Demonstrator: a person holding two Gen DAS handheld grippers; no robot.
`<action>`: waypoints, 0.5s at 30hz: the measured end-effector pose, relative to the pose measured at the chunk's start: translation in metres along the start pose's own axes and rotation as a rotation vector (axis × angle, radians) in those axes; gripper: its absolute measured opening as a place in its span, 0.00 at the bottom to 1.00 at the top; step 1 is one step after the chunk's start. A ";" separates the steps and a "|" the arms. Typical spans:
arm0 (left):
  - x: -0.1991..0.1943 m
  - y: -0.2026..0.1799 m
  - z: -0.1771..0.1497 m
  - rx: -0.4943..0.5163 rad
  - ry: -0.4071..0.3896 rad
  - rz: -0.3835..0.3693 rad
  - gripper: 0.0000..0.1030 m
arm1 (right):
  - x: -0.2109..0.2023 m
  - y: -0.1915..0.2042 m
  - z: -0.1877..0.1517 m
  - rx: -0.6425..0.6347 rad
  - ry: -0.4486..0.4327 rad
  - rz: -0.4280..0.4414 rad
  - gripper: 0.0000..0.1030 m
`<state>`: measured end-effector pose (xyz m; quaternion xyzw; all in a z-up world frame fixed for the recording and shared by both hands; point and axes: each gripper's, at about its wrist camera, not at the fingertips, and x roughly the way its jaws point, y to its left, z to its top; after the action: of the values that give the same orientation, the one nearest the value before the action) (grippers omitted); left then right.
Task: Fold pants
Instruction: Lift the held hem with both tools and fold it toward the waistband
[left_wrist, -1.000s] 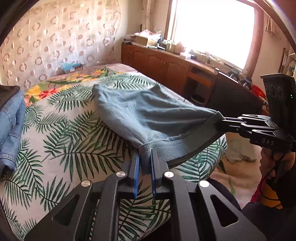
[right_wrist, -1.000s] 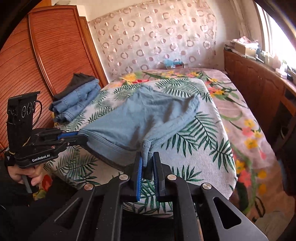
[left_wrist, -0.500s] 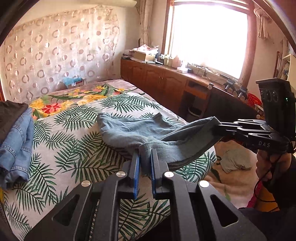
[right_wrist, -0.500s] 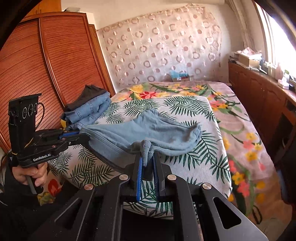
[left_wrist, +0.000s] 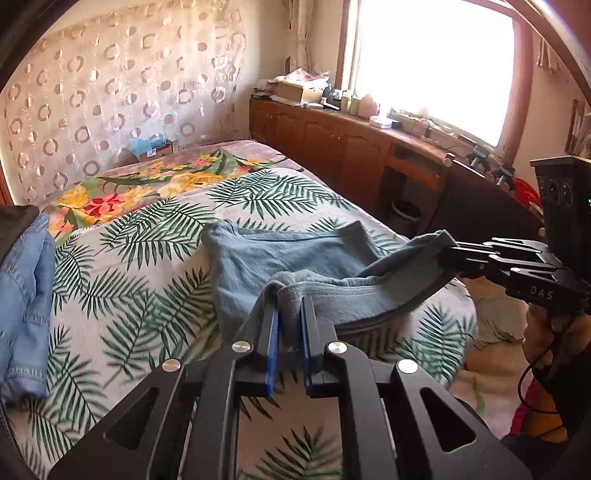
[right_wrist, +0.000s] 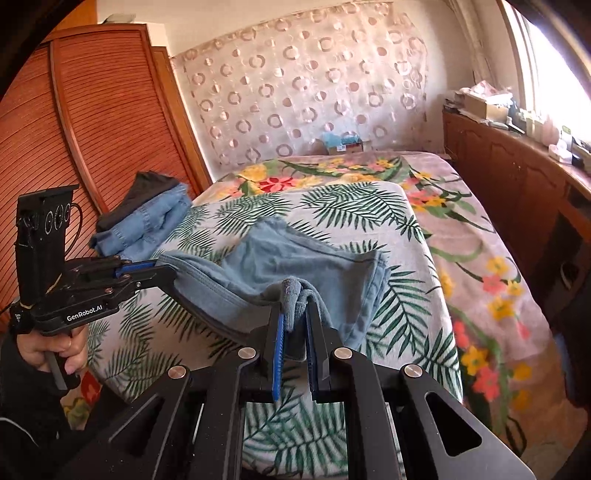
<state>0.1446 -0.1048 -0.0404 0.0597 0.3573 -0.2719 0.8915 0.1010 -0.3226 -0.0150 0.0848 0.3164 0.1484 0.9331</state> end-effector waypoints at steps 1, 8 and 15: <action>0.004 0.002 0.004 0.000 0.004 0.005 0.11 | 0.004 -0.003 0.003 0.011 0.001 0.004 0.10; 0.026 0.008 0.023 0.012 0.032 0.026 0.11 | 0.021 -0.004 0.017 0.008 0.000 -0.027 0.10; 0.034 0.009 0.036 0.024 0.032 0.048 0.11 | 0.028 -0.003 0.022 -0.001 -0.002 -0.044 0.10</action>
<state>0.1914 -0.1228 -0.0378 0.0833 0.3668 -0.2535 0.8912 0.1368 -0.3178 -0.0143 0.0776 0.3173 0.1279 0.9364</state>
